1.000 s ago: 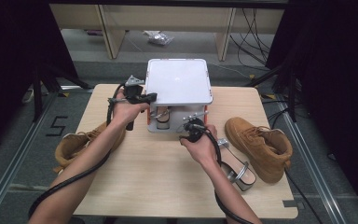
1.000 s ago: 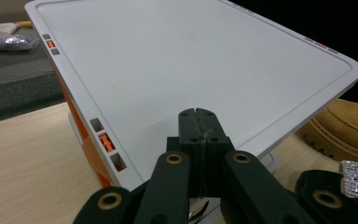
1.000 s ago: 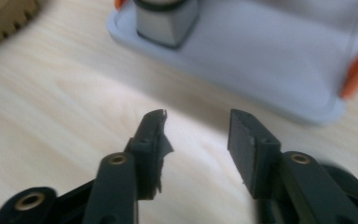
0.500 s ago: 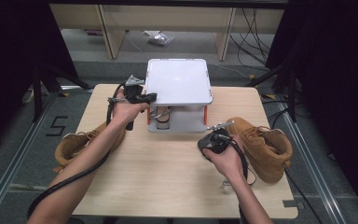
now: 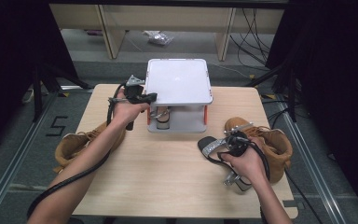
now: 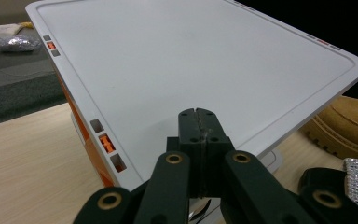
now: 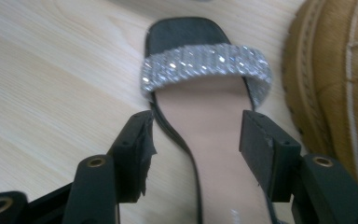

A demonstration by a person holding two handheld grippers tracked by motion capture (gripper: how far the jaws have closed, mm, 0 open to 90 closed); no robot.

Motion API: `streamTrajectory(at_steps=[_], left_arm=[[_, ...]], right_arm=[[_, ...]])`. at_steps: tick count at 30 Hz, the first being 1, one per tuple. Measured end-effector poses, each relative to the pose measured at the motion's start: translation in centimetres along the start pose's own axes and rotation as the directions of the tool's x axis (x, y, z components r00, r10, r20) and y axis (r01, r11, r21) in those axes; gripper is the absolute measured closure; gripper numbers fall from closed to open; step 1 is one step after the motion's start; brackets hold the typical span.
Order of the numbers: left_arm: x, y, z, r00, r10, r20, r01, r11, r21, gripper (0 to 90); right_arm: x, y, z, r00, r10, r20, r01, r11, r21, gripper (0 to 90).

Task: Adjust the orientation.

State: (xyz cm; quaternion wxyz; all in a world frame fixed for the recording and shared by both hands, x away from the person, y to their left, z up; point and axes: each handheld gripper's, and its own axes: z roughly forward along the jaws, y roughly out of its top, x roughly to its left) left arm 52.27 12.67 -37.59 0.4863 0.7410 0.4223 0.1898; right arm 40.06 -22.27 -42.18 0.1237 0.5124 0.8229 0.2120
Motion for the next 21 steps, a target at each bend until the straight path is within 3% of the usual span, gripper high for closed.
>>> streamTrajectory(at_steps=[2,4,10,12,13,17,18,21], left_arm=[[0.0,0.0,0.0,1.0000,-0.003,0.001,0.003,1.0000,-0.002,89.6],[0.1,-0.1,0.0,1.0000,-0.005,0.004,0.005,0.9999,-0.010,89.6],[0.0,0.0,0.0,1.0000,-0.005,0.005,0.005,1.0000,-0.004,89.6],[0.0,0.0,0.0,1.0000,-0.006,0.000,0.006,1.0000,0.000,89.6],[0.0,0.0,0.0,0.9999,-0.010,0.003,0.010,1.0000,-0.002,89.6],[0.0,0.1,0.1,1.0000,-0.006,0.004,0.006,1.0000,0.001,89.6],[0.0,0.1,0.1,1.0000,-0.005,0.003,0.005,1.0000,0.000,89.6],[0.0,0.0,0.0,0.9999,-0.009,0.006,0.009,0.9999,-0.004,89.6]], right_arm=[[-0.1,-0.1,0.0,0.9999,0.012,0.003,-0.012,1.000,0.009,43.5],[-0.9,-0.3,0.1,0.9998,-0.008,-0.020,0.009,0.998,0.056,41.6],[-1.2,-0.1,0.1,0.9985,-0.052,-0.019,0.054,0.993,0.103,39.6],[-1.4,0.1,0.1,0.9976,-0.069,-0.011,0.069,0.989,0.132,38.9],[-1.6,0.3,0.2,0.9948,-0.102,-0.003,0.101,0.983,0.154,37.5],[-2.0,0.2,0.8,0.9934,-0.112,-0.023,0.115,0.972,0.206,36.2],[-1.9,0.2,0.9,0.9951,-0.098,-0.012,0.098,0.970,0.221,36.2],[-2.3,0.1,1.5,0.9928,-0.120,-0.005,0.118,0.965,0.232,36.9]])
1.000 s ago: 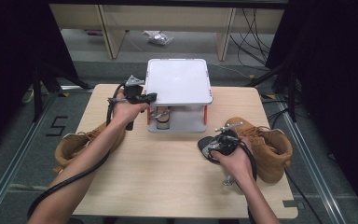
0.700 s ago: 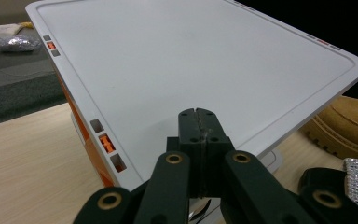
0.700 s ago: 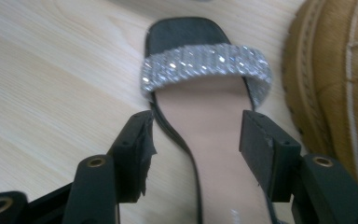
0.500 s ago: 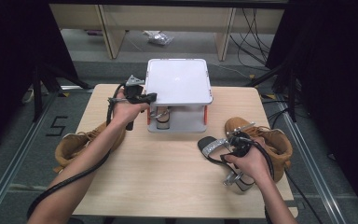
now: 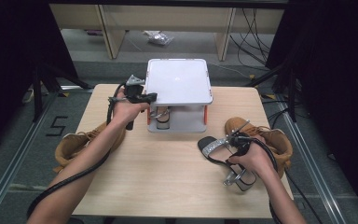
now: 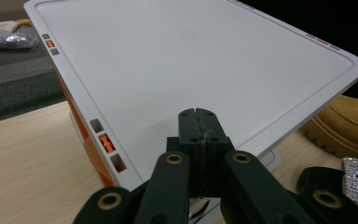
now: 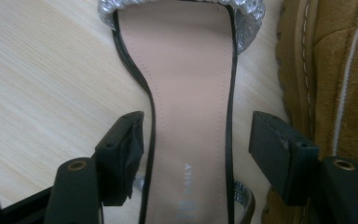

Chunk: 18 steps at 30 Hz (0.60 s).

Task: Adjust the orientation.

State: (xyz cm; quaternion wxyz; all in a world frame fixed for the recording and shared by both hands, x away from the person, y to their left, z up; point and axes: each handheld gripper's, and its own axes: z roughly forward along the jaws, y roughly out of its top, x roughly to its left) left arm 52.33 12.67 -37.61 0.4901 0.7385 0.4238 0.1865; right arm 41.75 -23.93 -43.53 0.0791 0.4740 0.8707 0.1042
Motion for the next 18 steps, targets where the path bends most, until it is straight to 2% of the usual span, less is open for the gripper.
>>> streamTrajectory(at_steps=[4,7,8,9,10,11,13,18], left_arm=[[0.0,0.0,0.0,1.0000,0.003,-0.001,-0.003,1.0000,0.000,89.6],[0.0,0.0,0.0,1.0000,0.002,0.000,-0.002,1.0000,0.000,89.6],[0.0,0.0,0.0,1.0000,0.001,0.000,-0.001,1.0000,-0.001,89.6],[0.0,0.0,0.0,1.0000,0.003,-0.004,-0.003,1.0000,0.003,89.6],[0.0,0.0,0.0,1.0000,0.003,-0.004,-0.003,1.0000,0.003,89.6],[0.0,0.0,0.0,1.0000,0.003,-0.004,-0.003,1.0000,0.003,89.6],[0.0,0.0,0.0,1.0000,0.003,-0.004,-0.003,1.0000,0.003,89.6],[0.0,0.0,0.0,1.0000,0.005,0.000,-0.005,1.0000,0.003,89.6]], right_arm=[[0.2,0.3,0.4,0.9997,-0.024,0.008,0.024,0.999,0.042,36.9],[0.2,0.4,0.8,0.9998,-0.020,0.008,0.019,0.998,0.062,36.6],[0.3,0.5,0.8,0.9999,0.011,-0.001,-0.011,0.997,0.080,36.8],[0.3,0.6,1.2,0.9995,-0.028,0.013,0.027,0.996,0.089,36.8],[0.3,0.6,1.2,0.9995,-0.028,0.013,0.027,0.996,0.089,36.8],[0.4,0.5,1.3,0.9999,-0.013,0.001,0.013,0.995,0.100,36.7],[0.3,0.5,2.0,0.9997,-0.014,-0.020,0.016,0.994,0.105,36.4],[0.3,0.6,2.8,0.9997,0.000,-0.026,0.004,0.991,0.131,36.1]])
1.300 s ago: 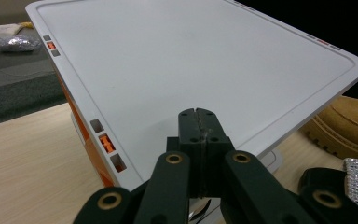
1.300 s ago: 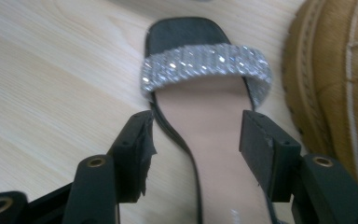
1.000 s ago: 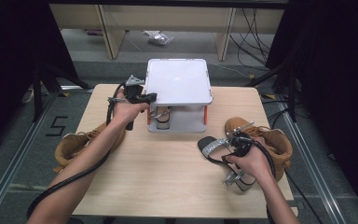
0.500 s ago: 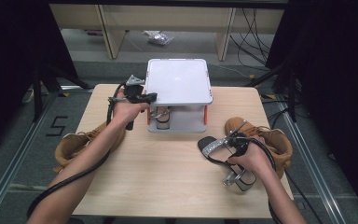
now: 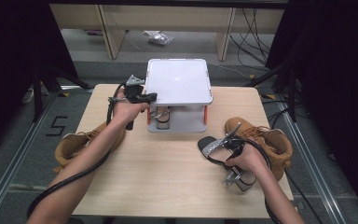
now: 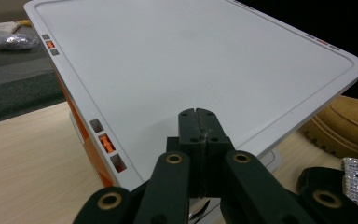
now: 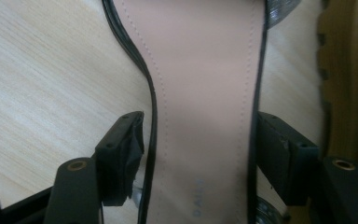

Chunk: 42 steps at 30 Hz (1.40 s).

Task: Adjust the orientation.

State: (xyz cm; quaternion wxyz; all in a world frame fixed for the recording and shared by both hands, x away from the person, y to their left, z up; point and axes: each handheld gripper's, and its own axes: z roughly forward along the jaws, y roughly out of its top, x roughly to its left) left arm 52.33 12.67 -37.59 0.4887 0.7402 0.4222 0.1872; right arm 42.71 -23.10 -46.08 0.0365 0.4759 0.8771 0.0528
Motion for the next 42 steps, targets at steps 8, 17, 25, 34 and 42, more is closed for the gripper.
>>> streamTrajectory(at_steps=[8,17,25,34,42], left_arm=[[0.0,0.0,0.0,1.0000,0.000,-0.001,0.000,1.0000,-0.001,89.6],[0.0,0.0,0.0,1.0000,-0.002,0.001,0.002,1.0000,-0.001,89.6],[0.0,0.0,0.0,1.0000,-0.003,0.002,0.003,1.0000,0.001,89.6],[0.0,0.1,0.0,1.0000,0.002,0.000,-0.002,1.0000,0.004,89.6],[0.0,0.1,0.0,1.0000,0.003,-0.001,-0.003,0.9999,0.010,89.6]], right_arm=[[-0.2,0.5,0.5,0.9998,-0.002,0.017,0.002,1.000,0.027,39.9],[-0.3,0.9,1.1,0.9998,-0.020,0.008,0.019,0.998,0.060,41.2],[-0.2,1.1,1.0,0.9996,0.021,0.017,-0.023,0.997,0.075,43.0],[0.3,1.0,0.8,0.9976,0.069,0.010,-0.069,0.994,0.086,43.5],[0.7,1.0,0.6,0.9952,0.096,-0.016,-0.095,0.993,0.065,43.6]])
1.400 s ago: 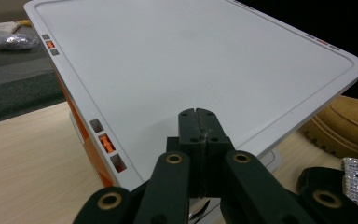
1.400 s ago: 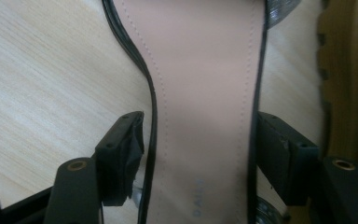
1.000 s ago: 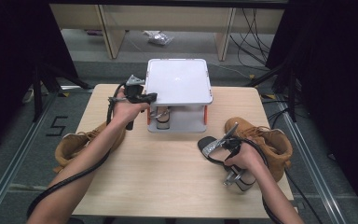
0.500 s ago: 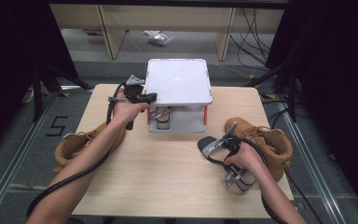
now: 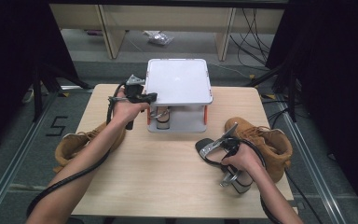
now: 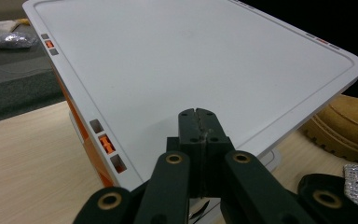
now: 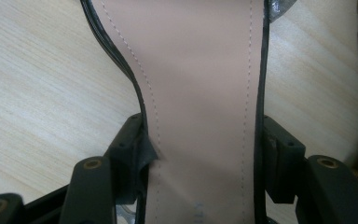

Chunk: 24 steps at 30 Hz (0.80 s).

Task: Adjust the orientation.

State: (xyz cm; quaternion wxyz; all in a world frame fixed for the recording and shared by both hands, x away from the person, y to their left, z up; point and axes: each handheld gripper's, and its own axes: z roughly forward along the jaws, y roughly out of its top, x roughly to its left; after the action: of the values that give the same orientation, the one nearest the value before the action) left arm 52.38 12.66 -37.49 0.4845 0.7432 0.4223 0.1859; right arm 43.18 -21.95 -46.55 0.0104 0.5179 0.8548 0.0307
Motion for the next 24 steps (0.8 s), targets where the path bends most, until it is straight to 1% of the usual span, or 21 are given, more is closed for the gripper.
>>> streamTrajectory(at_steps=[2,3,4,6,7,8,10,11,12,13,14,15,16,17,18,20,22,23,24], left_arm=[[0.0,0.0,0.0,1.0000,-0.001,0.001,0.001,1.0000,0.000,89.6],[0.0,0.0,0.0,1.0000,-0.001,0.001,0.001,1.0000,0.000,89.6],[0.0,0.0,0.0,1.0000,-0.001,0.005,0.001,1.0000,-0.005,89.6],[0.0,0.0,0.0,1.0000,0.000,0.003,0.000,1.0000,-0.005,89.6],[0.0,0.0,0.0,1.0000,0.001,0.001,-0.001,1.0000,0.000,89.6],[0.0,0.0,0.0,1.0000,0.001,0.001,-0.001,1.0000,0.000,89.6],[0.0,0.0,0.0,1.0000,0.003,-0.002,-0.003,1.0000,0.002,89.6],[0.0,0.0,0.0,1.0000,0.003,-0.002,-0.003,1.0000,0.002,89.6],[0.0,0.1,-0.1,0.9999,0.015,-0.002,-0.015,0.9998,0.011,89.6],[0.0,0.0,0.1,1.0000,0.002,-0.001,-0.002,1.0000,-0.002,89.6],[0.0,0.0,0.1,1.0000,0.002,-0.001,-0.002,1.0000,-0.002,89.6],[0.0,0.1,0.1,1.0000,0.002,0.000,-0.002,1.0000,0.000,89.6],[0.0,0.1,0.0,1.0000,0.001,0.000,-0.001,1.0000,0.001,89.6],[0.0,0.1,0.1,1.0000,0.002,-0.001,-0.002,1.0000,0.001,89.6],[-0.1,0.1,0.1,1.0000,-0.001,-0.002,0.001,1.0000,0.002,89.6],[-0.1,0.1,0.1,1.0000,-0.002,-0.003,0.002,1.0000,0.004,89.6],[-0.1,0.1,0.1,1.0000,-0.003,-0.003,0.003,1.0000,0.005,89.6],[-0.1,0.1,0.1,1.0000,-0.003,-0.003,0.003,1.0000,0.004,89.6],[-0.1,0.1,0.1,1.0000,-0.003,-0.003,0.003,1.0000,0.005,89.6]], right_arm=[[0.0,0.0,0.0,1.0000,0.007,0.002,-0.007,1.000,0.000,43.7],[0.0,0.1,-0.1,1.0000,-0.001,-0.005,0.001,1.000,0.002,43.7],[0.0,0.1,-0.1,0.9999,0.011,-0.003,-0.011,1.000,0.000,43.7],[0.0,0.1,-0.1,0.9999,0.015,0.000,-0.015,1.000,-0.009,43.7],[0.0,0.1,-0.3,0.9999,0.012,-0.008,-0.012,1.000,0.001,43.7],[0.0,0.1,-0.3,0.9999,0.010,0.000,-0.010,1.000,-0.010,43.7],[0.0,0.1,-0.6,0.9997,0.025,-0.003,-0.025,0.999,-0.033,43.7],[0.0,0.1,-0.6,0.9997,0.025,-0.003,-0.025,0.999,-0.033,43.7],[0.0,0.1,-0.7,0.9998,0.019,-0.005,-0.019,0.999,-0.032,43.7],[-0.2,0.2,-0.9,1.0000,-0.005,-0.009,0.005,0.999,-0.038,43.7],[-0.2,0.2,-0.9,1.0000,-0.005,-0.009,0.005,0.999,-0.038,43.7],[0.0,0.1,-1.0,0.9996,0.026,-0.006,-0.027,0.998,-0.048,43.7],[0.1,0.1,-1.1,0.9994,0.034,-0.010,-0.035,0.998,-0.051,43.7],[0.0,0.2,-1.3,0.9995,0.029,-0.010,-0.030,0.998,-0.048,43.7],[0.0,0.2,-1.4,0.9992,0.034,-0.022,-0.036,0.998,-0.056,43.7],[0.0,0.2,-1.5,0.9989,0.037,-0.029,-0.039,0.997,-0.067,43.7],[0.0,0.2,-1.6,0.9989,0.037,-0.030,-0.039,0.997,-0.067,43.7],[0.0,0.2,-1.7,0.9986,0.041,-0.035,-0.043,0.997,-0.057,43.8],[-0.1,0.3,-1.7,0.9986,0.035,-0.040,-0.037,0.998,-0.058,43.7]])
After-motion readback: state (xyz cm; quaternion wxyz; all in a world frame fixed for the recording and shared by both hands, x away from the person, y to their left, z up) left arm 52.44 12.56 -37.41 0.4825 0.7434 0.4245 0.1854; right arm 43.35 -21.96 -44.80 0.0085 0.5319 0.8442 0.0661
